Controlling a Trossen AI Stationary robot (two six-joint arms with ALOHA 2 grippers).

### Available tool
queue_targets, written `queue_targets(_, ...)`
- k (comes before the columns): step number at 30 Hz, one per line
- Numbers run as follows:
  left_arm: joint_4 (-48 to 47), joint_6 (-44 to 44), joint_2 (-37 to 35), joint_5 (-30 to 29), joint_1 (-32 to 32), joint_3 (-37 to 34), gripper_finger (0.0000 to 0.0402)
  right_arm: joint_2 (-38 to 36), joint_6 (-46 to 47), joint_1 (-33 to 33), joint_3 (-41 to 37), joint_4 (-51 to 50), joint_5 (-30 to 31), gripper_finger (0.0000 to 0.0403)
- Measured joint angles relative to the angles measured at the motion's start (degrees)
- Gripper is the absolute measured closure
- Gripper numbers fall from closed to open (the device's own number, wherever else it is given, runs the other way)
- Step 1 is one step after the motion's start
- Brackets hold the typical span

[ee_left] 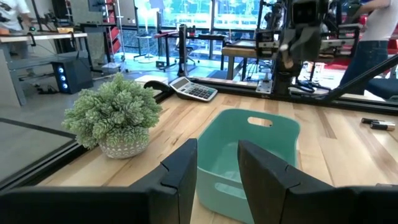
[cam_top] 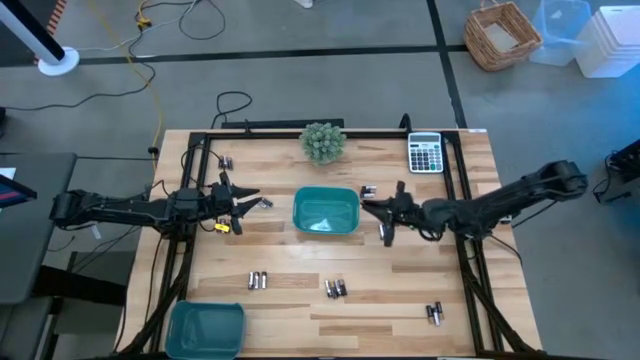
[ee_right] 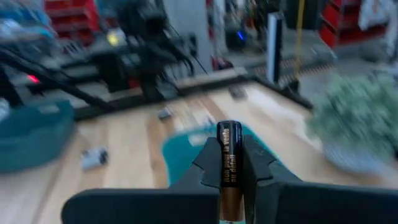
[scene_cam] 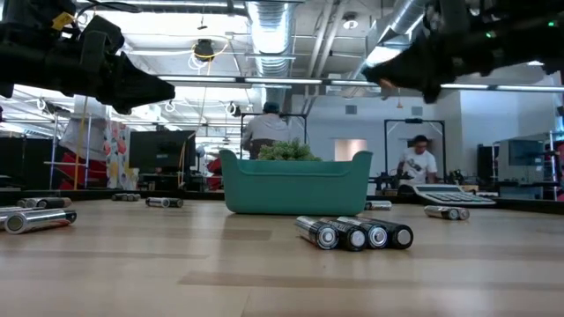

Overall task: Sort batteries
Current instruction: Put the black battery into the green bin

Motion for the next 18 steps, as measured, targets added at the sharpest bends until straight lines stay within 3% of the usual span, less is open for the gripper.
queue_targets(9,0.14,-0.23,0.01,-0.02,0.00,0.00,0.0289,13.20,-5.26,-3.06,9.69,4.51,-6.19,0.0376)
queue_targets(13,0.22,-0.68,-0.01,-0.02,0.00,0.00,0.0289,14.83,-7.42,-3.40,12.59,4.65,-6.54,0.0365)
queue_targets(18,0.29,-0.68,-0.02,-0.02,0.00,0.00,0.0289,15.06,-7.07,-4.15,13.84,4.53,-7.73,0.0323)
